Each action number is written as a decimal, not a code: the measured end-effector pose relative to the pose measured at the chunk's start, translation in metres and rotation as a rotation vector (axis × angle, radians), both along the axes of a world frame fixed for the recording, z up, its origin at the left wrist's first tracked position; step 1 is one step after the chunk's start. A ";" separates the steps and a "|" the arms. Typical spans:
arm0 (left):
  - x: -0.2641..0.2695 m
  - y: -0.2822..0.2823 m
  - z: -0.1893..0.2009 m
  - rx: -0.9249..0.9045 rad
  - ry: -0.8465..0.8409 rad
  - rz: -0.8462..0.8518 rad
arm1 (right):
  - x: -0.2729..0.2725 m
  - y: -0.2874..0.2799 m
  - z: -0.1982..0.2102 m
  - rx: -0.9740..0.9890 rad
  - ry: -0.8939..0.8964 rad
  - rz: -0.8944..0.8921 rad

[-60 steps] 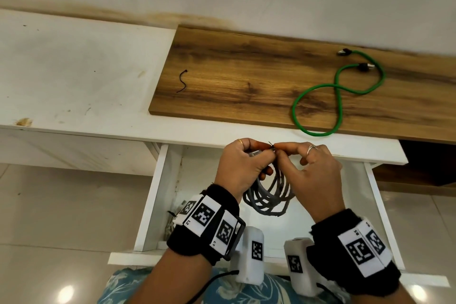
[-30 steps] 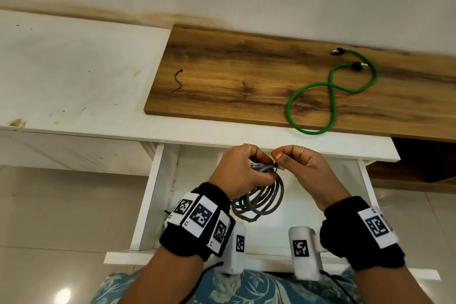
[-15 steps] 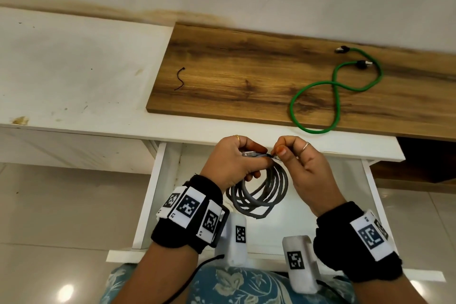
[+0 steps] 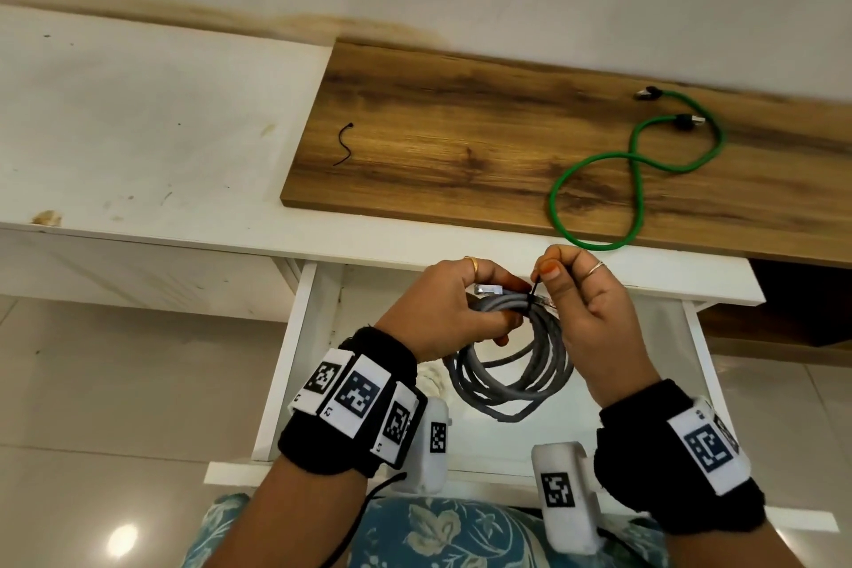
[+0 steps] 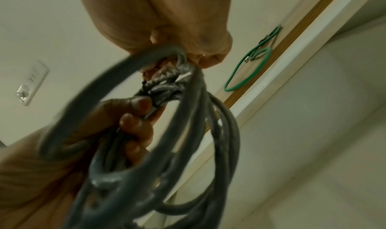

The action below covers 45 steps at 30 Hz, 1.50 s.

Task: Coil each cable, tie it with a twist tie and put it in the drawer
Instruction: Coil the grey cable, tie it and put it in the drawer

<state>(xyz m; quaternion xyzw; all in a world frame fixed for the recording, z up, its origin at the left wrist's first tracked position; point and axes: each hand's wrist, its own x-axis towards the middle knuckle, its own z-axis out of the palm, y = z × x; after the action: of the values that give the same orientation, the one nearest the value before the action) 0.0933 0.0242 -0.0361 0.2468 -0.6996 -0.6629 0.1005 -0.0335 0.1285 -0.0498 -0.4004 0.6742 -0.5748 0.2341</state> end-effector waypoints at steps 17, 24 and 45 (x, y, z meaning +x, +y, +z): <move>-0.006 0.001 -0.005 -0.139 -0.082 0.063 | 0.004 0.001 0.000 0.066 0.075 0.000; -0.005 -0.001 -0.002 -0.149 -0.085 0.044 | 0.006 0.001 0.004 0.046 0.112 -0.008; -0.004 0.002 0.000 -0.306 -0.089 -0.075 | -0.013 0.004 -0.002 0.202 -0.625 0.087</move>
<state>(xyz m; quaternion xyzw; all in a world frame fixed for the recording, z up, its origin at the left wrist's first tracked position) 0.0894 0.0266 -0.0363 0.2312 -0.8050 -0.5404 0.0811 -0.0470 0.1328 -0.0518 -0.2079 0.6055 -0.5896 0.4924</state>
